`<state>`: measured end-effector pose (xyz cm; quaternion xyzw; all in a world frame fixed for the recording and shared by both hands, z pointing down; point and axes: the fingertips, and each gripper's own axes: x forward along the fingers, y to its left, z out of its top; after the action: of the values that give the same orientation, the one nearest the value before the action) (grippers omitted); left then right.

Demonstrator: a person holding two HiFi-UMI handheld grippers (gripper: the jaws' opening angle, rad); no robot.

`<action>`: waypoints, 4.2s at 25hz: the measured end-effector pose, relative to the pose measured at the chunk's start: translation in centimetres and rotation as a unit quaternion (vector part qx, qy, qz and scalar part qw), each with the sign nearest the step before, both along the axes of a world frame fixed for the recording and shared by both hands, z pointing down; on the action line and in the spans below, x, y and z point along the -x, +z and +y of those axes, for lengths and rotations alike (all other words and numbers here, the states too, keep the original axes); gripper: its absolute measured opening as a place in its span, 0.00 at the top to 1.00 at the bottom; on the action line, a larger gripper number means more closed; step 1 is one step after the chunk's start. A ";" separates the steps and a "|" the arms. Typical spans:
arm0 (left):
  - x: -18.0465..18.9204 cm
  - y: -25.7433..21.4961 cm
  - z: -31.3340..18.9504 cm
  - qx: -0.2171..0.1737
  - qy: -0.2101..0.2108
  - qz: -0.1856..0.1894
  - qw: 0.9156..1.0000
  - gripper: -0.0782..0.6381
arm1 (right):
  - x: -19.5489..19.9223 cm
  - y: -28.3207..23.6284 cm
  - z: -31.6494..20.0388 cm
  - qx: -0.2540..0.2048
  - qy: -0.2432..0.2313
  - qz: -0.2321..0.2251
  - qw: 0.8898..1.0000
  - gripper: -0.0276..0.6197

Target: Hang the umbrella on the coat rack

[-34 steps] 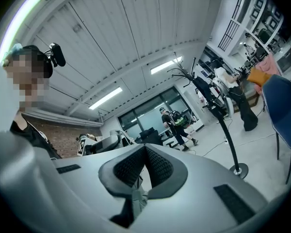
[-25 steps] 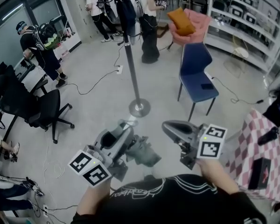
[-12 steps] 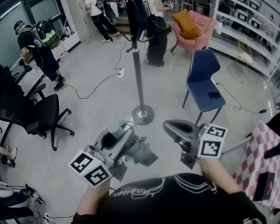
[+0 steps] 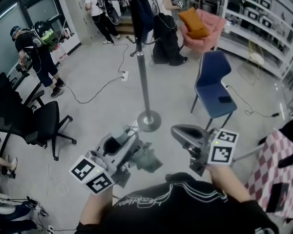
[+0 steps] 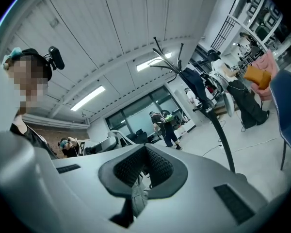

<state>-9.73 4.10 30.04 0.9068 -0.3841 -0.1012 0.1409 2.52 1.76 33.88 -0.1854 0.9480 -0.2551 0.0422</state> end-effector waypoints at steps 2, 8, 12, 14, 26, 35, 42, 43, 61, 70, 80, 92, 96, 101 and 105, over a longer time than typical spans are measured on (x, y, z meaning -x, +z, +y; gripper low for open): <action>-0.2 0.3 -0.8 0.004 0.002 0.002 1.000 0.70 | 0.1 0.2 -0.9 0.004 -0.006 -0.005 1.000 0.94; -0.5 0.7 -4.0 0.016 0.003 0.002 1.000 0.70 | 0.8 1.1 -4.7 0.018 -0.035 -0.012 0.999 0.94; -0.8 0.3 -7.0 0.018 0.009 -0.005 1.000 0.70 | 1.2 0.7 -8.1 0.018 -0.057 -0.024 0.998 0.94; -1.2 0.3 -8.6 0.016 0.015 -0.010 1.000 0.70 | 1.2 0.7 -9.8 0.017 -0.070 -0.032 0.997 0.94; -5.5 -0.8 -15.8 -0.032 0.125 -0.034 0.991 0.70 | 1.2 0.1 -17.9 -0.004 -0.162 -0.092 0.982 0.73; -7.5 -1.3 -18.1 -0.060 0.211 -0.022 0.975 0.70 | 1.9 0.4 -18.7 0.030 -0.284 -0.164 0.944 0.64; -7.9 -0.1 -20.0 -0.048 0.209 -0.032 0.976 0.70 | 1.8 0.8 -19.5 0.058 -0.320 -0.195 0.925 0.65; -7.8 0.1 -20.1 -0.046 0.207 -0.035 0.977 0.70 | 1.9 1.0 -19.6 0.061 -0.321 -0.192 0.926 0.65; -7.8 3.1 -25.3 0.005 0.090 -0.095 0.991 0.70 | -0.3 -1.6 -25.1 -0.021 -0.238 -0.178 0.955 0.90; -6.2 4.1 -26.1 0.020 0.008 -0.076 0.997 0.70 | 0.9 -2.8 -25.4 -0.062 -0.206 -0.124 0.969 0.91; -0.4 3.3 -28.7 0.023 -0.037 -0.056 0.997 0.70 | 5.4 -3.1 -28.1 -0.043 -0.155 -0.105 0.981 0.91; 5.0 2.5 -34.2 0.021 0.005 -0.062 0.998 0.70 | 10.4 -3.7 -33.5 -0.059 -0.085 -0.082 0.991 0.91; 6.7 2.7 -36.6 0.025 0.020 -0.063 0.997 0.70 | 12.0 -3.4 -35.5 -0.054 -0.063 -0.075 0.994 0.91; 7.6 4.2 -39.2 0.034 0.040 -0.065 0.996 0.70 | 12.9 -2.1 -37.8 -0.052 -0.032 -0.059 0.996 0.91; 8.0 5.5 -41.0 0.046 0.056 -0.061 0.995 0.70 | 13.3 -0.9 -39.5 -0.045 -0.003 -0.048 0.998 0.91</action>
<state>-17.75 -36.93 35.56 0.9242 -0.3445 -0.0196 0.1636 -10.82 -37.75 33.02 -0.1675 0.9561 -0.2208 0.0955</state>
